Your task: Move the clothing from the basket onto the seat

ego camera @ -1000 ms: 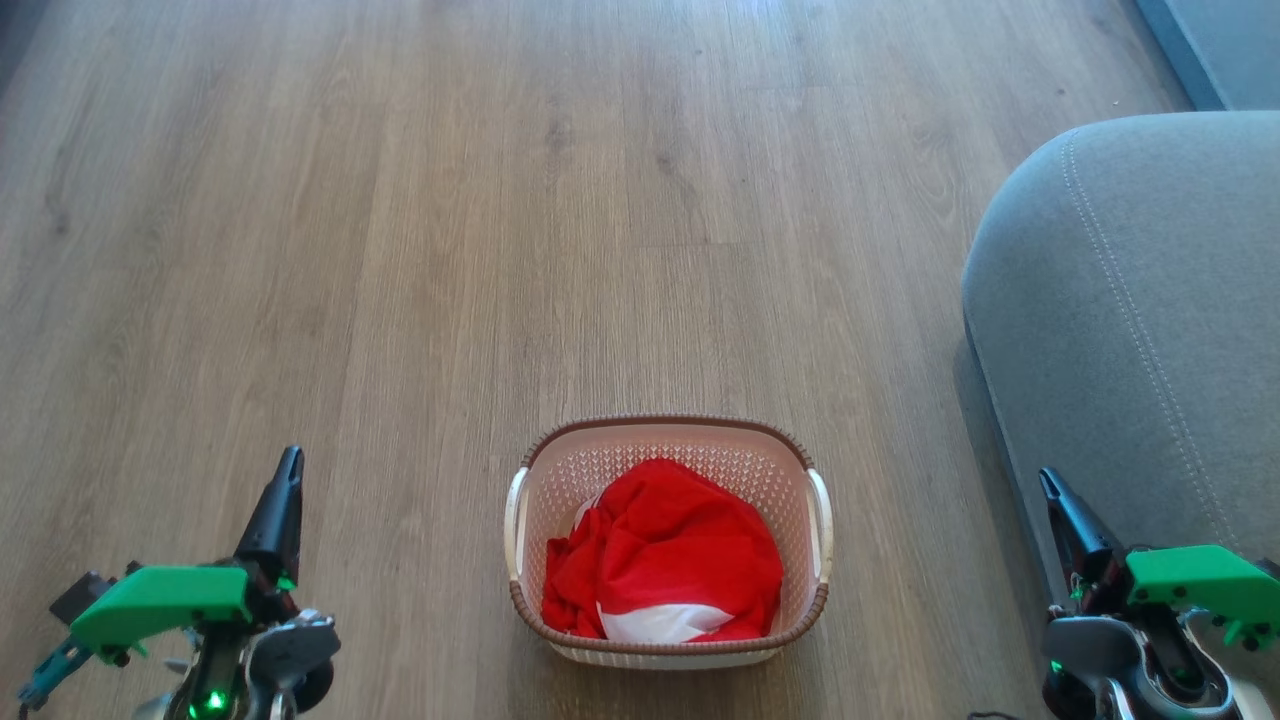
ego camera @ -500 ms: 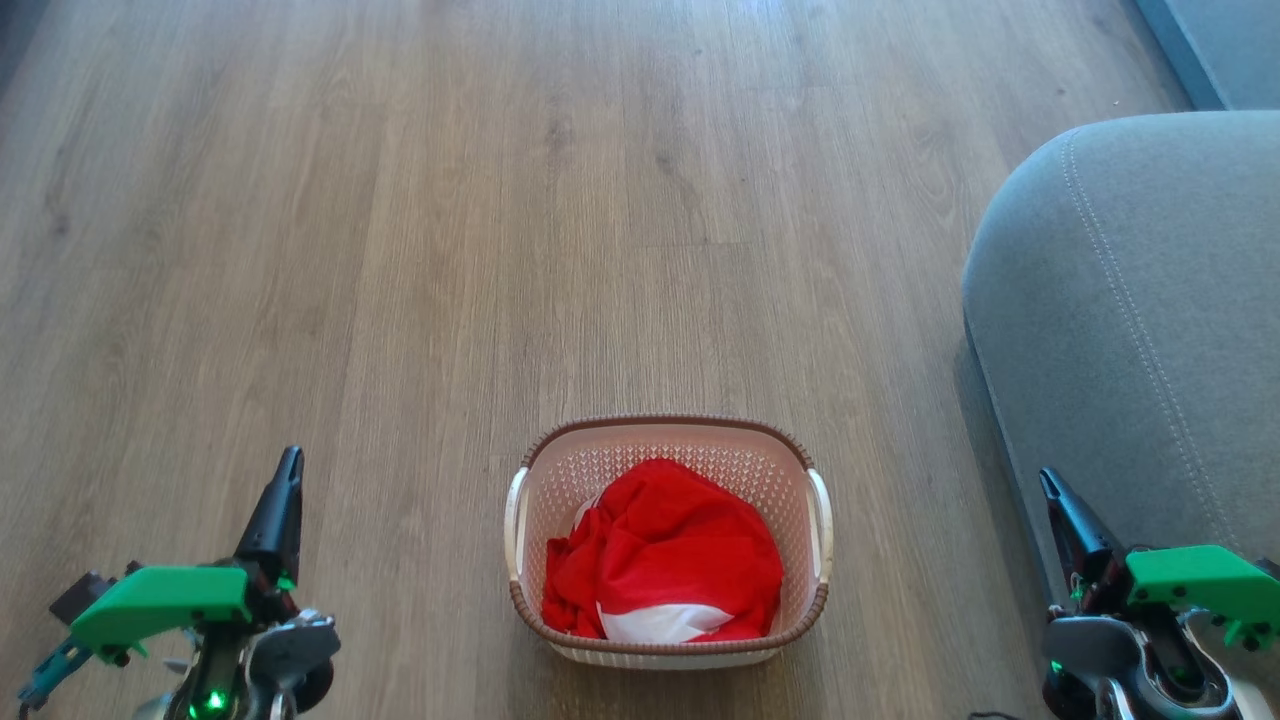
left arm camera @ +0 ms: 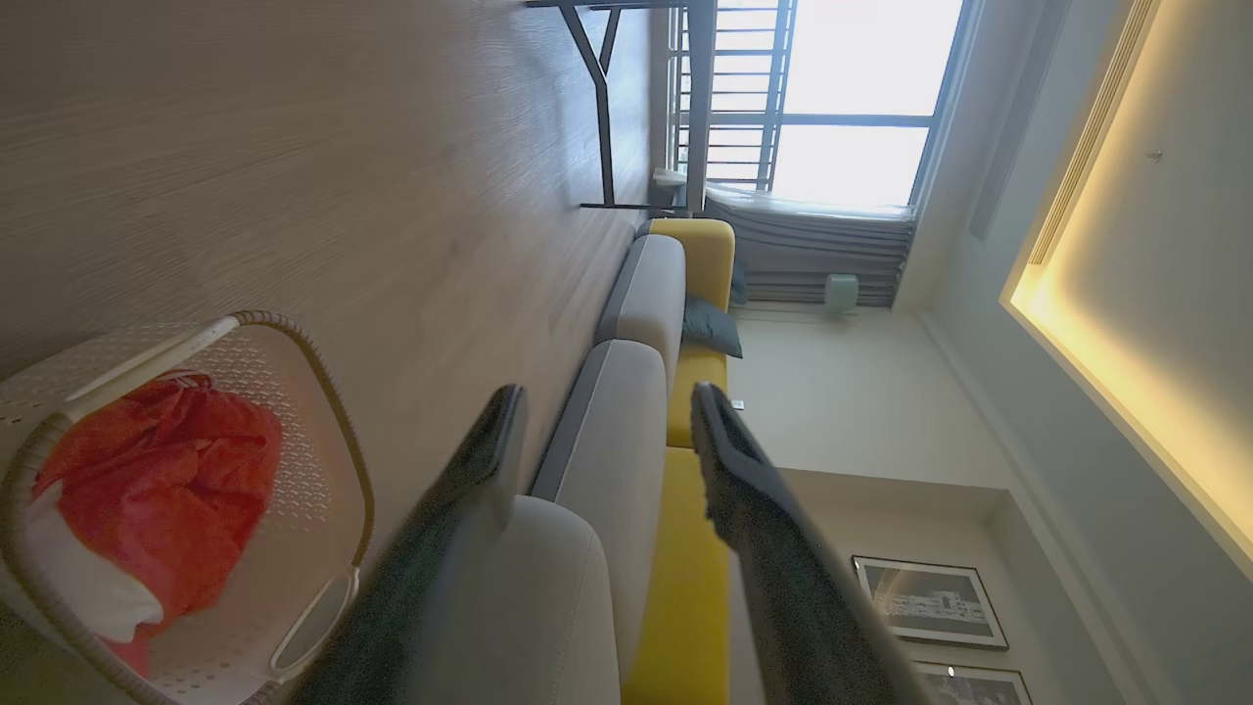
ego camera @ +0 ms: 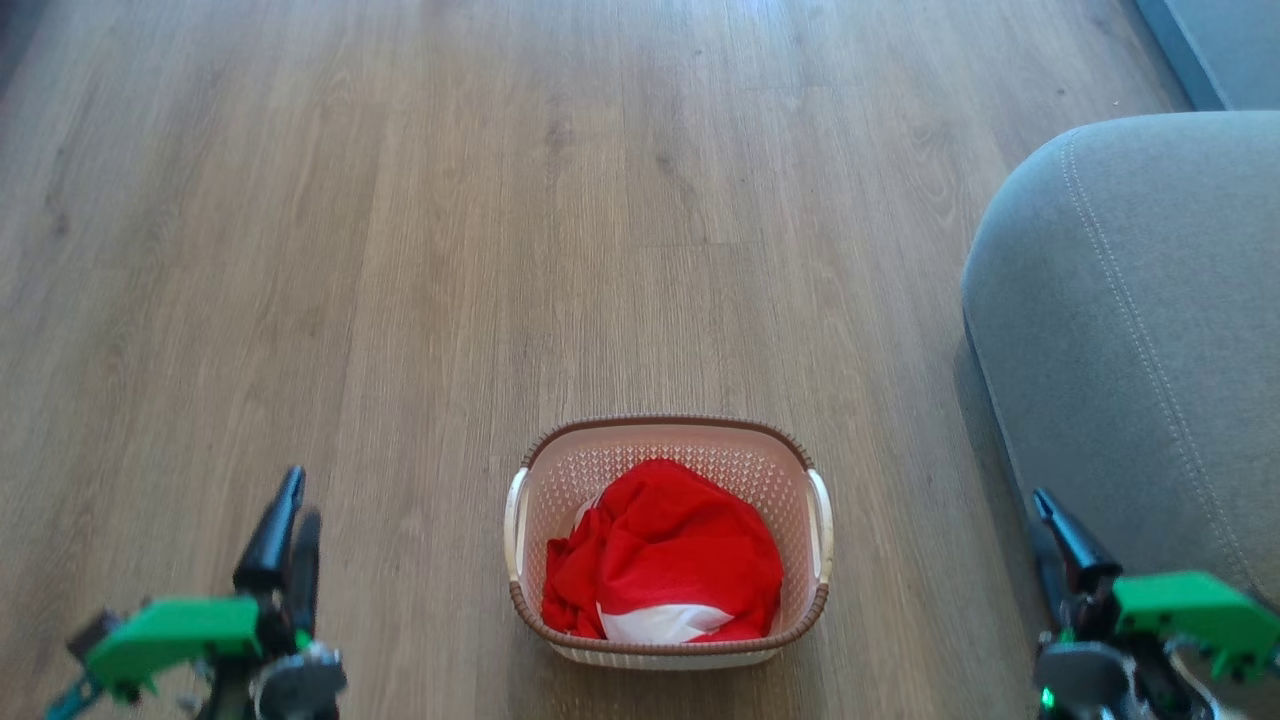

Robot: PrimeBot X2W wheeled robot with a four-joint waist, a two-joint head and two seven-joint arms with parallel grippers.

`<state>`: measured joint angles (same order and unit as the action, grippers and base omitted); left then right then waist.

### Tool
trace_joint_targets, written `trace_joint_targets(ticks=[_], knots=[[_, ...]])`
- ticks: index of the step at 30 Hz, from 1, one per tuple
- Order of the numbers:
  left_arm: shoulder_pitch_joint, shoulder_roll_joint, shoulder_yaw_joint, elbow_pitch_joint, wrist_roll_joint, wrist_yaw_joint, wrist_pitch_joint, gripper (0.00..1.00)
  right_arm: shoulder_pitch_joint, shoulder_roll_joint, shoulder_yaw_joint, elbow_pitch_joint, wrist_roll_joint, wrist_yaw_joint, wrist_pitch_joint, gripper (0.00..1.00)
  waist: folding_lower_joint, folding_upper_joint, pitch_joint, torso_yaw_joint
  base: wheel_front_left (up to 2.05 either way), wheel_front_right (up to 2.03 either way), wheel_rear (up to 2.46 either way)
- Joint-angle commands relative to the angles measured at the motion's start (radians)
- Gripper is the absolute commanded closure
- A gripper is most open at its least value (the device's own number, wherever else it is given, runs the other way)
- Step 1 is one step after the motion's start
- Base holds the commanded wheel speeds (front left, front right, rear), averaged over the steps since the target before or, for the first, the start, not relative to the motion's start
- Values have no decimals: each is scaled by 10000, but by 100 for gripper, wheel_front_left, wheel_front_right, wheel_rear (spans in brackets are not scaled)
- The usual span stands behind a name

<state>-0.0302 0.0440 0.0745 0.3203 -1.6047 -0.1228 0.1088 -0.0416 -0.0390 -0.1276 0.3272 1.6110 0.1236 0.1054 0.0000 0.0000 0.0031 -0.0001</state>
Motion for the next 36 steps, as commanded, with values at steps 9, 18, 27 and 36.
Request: trace_joint_targets(ticks=[9, 18, 27, 36], knots=[[28, 0, -9, 346, 63, -4, -110, 0, -55, 5, 125, 272, -103, 4, -90, 0, 0, 0, 21, -2, 0, 0, 0], [-294, 82, -143, 446, 286, -10, -408, 0, -422, -155, 483, 304, -387, 9, -388, 0, 0, 0, 60, 1, 0, 0, 0], [-622, 245, -383, 595, 871, -15, -719, 0, -851, -386, 957, 427, -897, 14, -714, 0, 0, 0, 99, -1, 0, 0, 0], [-908, 299, -469, 655, 1861, -21, -986, 0, -1249, -486, 1185, 530, -1866, 19, -978, 0, 0, 0, 151, -2, 0, 0, 0]])
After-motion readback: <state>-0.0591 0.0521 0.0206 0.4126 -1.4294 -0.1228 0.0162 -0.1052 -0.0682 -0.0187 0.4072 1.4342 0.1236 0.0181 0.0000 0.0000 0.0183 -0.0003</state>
